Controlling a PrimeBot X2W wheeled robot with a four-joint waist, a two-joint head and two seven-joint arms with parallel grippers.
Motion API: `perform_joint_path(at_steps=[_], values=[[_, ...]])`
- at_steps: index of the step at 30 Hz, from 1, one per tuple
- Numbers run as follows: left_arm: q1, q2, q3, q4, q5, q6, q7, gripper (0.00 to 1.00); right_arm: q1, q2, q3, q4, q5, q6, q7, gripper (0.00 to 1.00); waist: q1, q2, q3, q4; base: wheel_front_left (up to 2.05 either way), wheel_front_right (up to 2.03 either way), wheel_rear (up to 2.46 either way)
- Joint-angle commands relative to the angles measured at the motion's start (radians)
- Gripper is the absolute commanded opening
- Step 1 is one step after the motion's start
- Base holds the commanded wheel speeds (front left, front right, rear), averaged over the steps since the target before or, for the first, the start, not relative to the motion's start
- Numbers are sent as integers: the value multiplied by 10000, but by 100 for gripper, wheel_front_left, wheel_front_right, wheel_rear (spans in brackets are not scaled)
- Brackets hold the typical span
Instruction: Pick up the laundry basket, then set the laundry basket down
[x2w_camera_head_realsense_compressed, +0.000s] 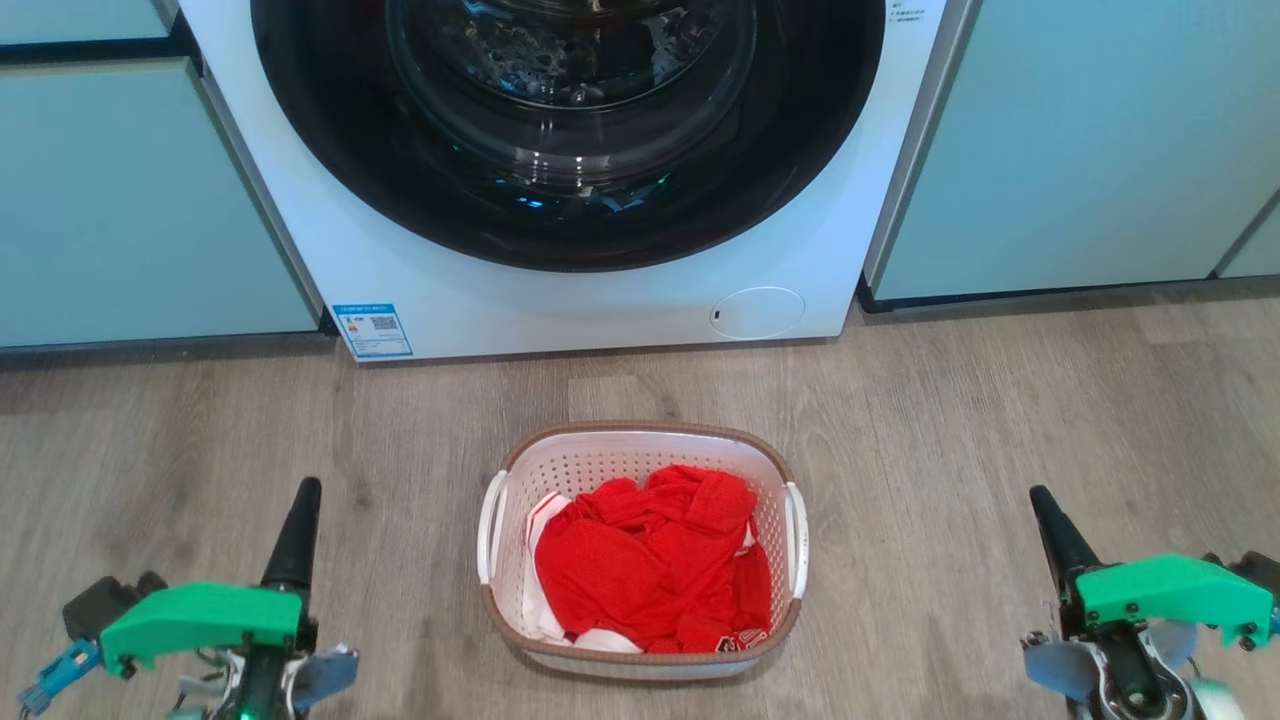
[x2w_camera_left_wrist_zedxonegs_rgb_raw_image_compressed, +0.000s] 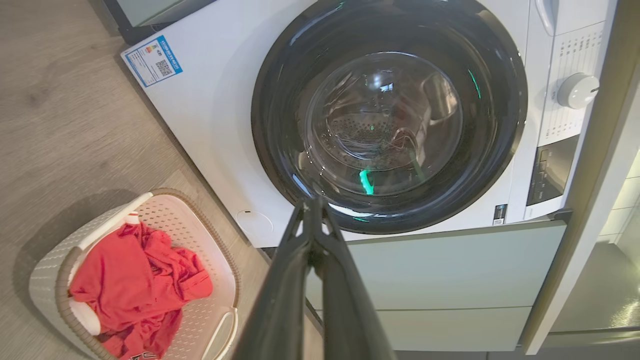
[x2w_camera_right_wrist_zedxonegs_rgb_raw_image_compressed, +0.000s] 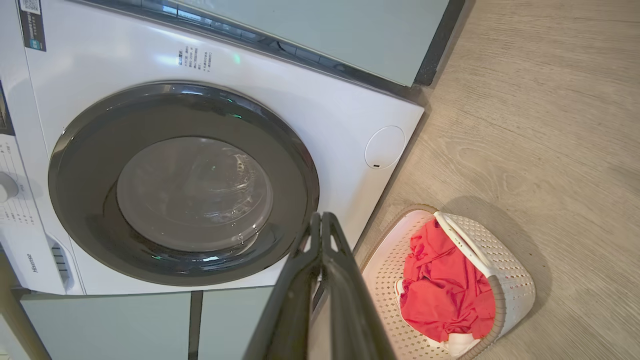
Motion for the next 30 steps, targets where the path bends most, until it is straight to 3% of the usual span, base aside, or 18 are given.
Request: perform_joint_path(at_steps=[1,24,30], values=[[-629,116,342,-255,-349,-113,84,0,-567,-145,59,-287,353,47,83,0,0,0,1,-7,0,0,0],[-1075,89,802,-102,-2993,-416,760,0,-840,-141,-354,-229,2837,58,763,0,0,0,14,-98,0,0,0],[-1076,78,818,-102,-2980,-416,773,0,-842,-128,-373,-228,2821,58,778,0,0,0,14,-98,0,0,0]])
